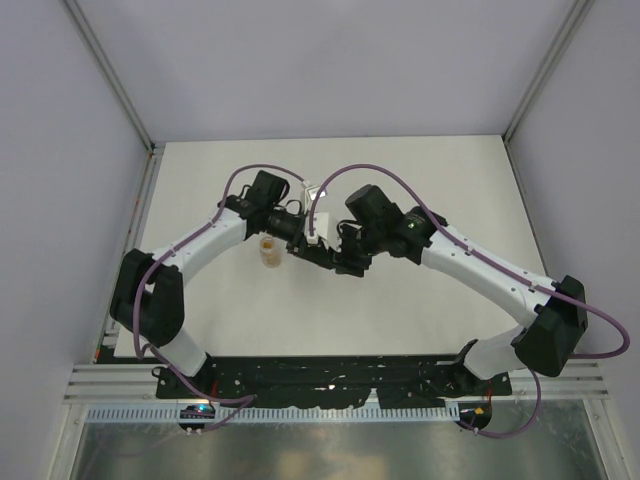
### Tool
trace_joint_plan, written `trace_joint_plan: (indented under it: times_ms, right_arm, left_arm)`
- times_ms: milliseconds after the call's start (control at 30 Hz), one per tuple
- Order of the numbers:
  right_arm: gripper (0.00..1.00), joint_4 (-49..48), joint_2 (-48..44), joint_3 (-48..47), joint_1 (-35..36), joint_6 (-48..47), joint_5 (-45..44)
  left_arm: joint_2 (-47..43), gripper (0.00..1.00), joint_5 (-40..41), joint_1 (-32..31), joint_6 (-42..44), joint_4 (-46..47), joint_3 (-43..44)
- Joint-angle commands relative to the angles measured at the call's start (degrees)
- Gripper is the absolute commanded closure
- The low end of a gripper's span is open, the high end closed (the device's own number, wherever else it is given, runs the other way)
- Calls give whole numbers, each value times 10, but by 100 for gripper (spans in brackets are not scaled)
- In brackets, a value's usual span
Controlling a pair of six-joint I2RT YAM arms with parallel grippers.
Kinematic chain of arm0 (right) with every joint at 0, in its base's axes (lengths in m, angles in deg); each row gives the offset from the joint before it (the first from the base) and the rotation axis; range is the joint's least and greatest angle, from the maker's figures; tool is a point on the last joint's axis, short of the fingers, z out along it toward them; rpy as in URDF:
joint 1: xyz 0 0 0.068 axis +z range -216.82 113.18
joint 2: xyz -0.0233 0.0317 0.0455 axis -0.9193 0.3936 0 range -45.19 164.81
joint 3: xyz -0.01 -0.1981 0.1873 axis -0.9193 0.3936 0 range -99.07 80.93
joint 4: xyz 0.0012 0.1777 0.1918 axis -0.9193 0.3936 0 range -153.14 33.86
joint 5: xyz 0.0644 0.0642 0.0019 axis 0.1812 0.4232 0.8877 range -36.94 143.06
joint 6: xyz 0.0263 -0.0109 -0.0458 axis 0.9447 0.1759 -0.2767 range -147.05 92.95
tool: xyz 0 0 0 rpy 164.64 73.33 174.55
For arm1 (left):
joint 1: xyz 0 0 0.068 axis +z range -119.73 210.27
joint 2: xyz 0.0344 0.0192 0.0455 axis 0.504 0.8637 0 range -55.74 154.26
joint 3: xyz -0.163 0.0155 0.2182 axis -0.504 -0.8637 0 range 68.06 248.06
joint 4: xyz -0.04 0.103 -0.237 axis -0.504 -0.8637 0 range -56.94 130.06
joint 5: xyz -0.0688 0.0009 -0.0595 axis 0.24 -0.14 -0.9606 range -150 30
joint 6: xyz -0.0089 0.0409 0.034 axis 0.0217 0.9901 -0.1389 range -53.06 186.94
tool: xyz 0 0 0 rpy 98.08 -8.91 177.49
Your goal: Sort the pills into containers
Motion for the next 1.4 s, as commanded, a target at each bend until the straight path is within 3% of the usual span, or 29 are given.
trace_joint_plan:
  times_ms: [0, 33, 300, 333, 500, 733, 1000, 1367]
  right_arm:
    - [92, -32, -22, -5, 2, 9, -2]
    - [92, -33, -23, -5, 3, 9, -2]
    - [92, -33, -25, -6, 2, 10, -5]
    - [92, -32, -24, -5, 2, 10, -6]
    - [93, -33, -27, -4, 2, 10, -6]
    - [93, -32, -27, -1, 2, 8, -7]
    - [93, -37, -33, 7, 3, 9, -10]
    - [93, -42, -39, 10, 2, 10, -14]
  left_arm:
    - [3, 92, -42, -3, -23, 47, -6]
    - [3, 99, -44, -3, -27, 51, -8]
    - [4, 100, -47, -3, -45, 74, -18]
    - [5, 97, -49, -3, -45, 73, -17]
    - [1, 56, -40, -2, -33, 55, -9]
    - [-4, 31, -32, -2, -25, 49, -9]
    - [-8, 31, -25, 3, -18, 45, -11]
    - [-5, 50, -25, 6, -17, 46, -12]
